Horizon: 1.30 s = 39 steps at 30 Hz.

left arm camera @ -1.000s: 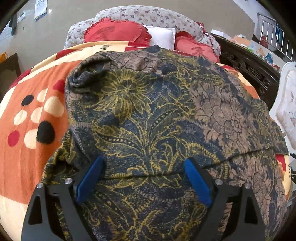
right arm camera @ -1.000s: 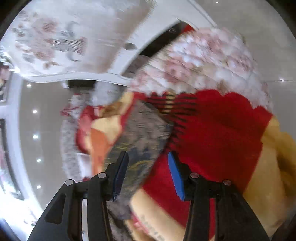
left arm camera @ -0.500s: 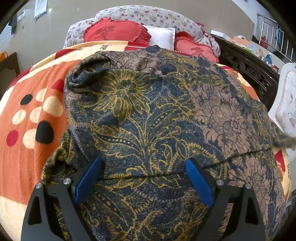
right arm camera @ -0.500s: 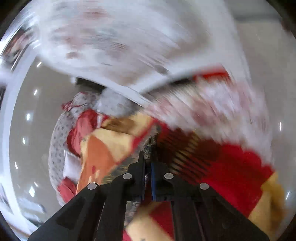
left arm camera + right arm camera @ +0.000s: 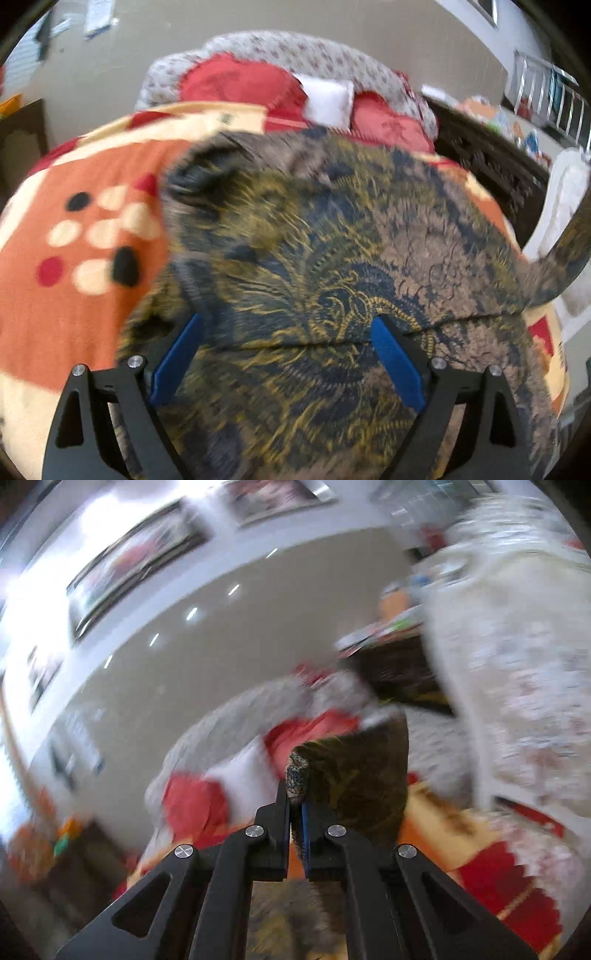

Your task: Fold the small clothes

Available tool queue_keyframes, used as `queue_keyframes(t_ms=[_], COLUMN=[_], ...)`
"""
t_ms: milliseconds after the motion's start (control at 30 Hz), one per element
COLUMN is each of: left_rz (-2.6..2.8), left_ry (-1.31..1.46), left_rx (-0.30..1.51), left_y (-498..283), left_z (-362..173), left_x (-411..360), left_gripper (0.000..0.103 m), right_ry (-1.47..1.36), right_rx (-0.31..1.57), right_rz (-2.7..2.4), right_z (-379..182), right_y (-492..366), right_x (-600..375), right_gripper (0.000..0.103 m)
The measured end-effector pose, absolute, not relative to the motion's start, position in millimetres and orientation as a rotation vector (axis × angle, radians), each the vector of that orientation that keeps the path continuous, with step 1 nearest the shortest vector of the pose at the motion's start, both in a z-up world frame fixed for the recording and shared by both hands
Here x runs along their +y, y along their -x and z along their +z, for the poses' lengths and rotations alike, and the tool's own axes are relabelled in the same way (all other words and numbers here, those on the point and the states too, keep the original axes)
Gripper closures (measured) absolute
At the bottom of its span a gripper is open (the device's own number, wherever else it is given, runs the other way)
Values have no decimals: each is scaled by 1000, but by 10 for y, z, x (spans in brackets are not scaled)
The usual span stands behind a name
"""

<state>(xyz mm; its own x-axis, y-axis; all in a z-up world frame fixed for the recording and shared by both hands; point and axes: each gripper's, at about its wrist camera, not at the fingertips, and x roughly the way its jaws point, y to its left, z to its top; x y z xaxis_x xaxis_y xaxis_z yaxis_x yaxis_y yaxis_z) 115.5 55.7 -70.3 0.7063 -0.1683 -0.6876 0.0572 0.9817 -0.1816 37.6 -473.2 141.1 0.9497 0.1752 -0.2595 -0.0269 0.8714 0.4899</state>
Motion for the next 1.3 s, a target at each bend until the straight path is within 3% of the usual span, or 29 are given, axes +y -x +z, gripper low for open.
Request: queue_keyframes(t_ms=[300,533,667,733,767,867,1033,1067,1100,1133,1167,1267,1300], left_rz=[-2,49,47,38,34,4,-88,-125,-174,-190,-196,-97,-48], left_ry=[275,290,253,261,261,256,188,173,143,102,60,-12,22], left_rx=[779,788,792,790,779,740,639,642,671,698,734,862,857], left_y=[-537,-343,-356,-381,-390,-512,-1109,-1270,-1522,-1679,-1844,-2236,-2264], left_z=[-567,-512,-529,-527,-508,-414,-132,-114,-140,-192,-275,-666,-753], left_x=[1177,1354,1318,1297,1276,1190,812,698,531,404,287,216,370], left_gripper=[9,9,9,9,9,9,9,19,49,66,90,101,100], right_ry=[-481,-392,-397,-351,-343,-250,-176,-193,-221,-261,-314,-422,-432], right_rx=[528,790,948,1010,1028,1033,868,835,807,779,765,767,765], right_rz=[504,620,670,686,716,771,548,488,432,351,264,90,58], right_z=[752,-166,-736,-890,-936,-925,-679,-632,-576,-562,-562,-617,-633], right_y=[-1231,-1718,-1795,-1774,-1702,-1424,-1006,-982,-982,-984,-1004,-1062,-1058], right_x=[-2228,-789,-451,-410,-408,-543,-1561,-1804,-2028,-2332,-2645,-3287,-3417], right_gripper=[92,92,88,71,68,66,66,66,66,66,67,67,68])
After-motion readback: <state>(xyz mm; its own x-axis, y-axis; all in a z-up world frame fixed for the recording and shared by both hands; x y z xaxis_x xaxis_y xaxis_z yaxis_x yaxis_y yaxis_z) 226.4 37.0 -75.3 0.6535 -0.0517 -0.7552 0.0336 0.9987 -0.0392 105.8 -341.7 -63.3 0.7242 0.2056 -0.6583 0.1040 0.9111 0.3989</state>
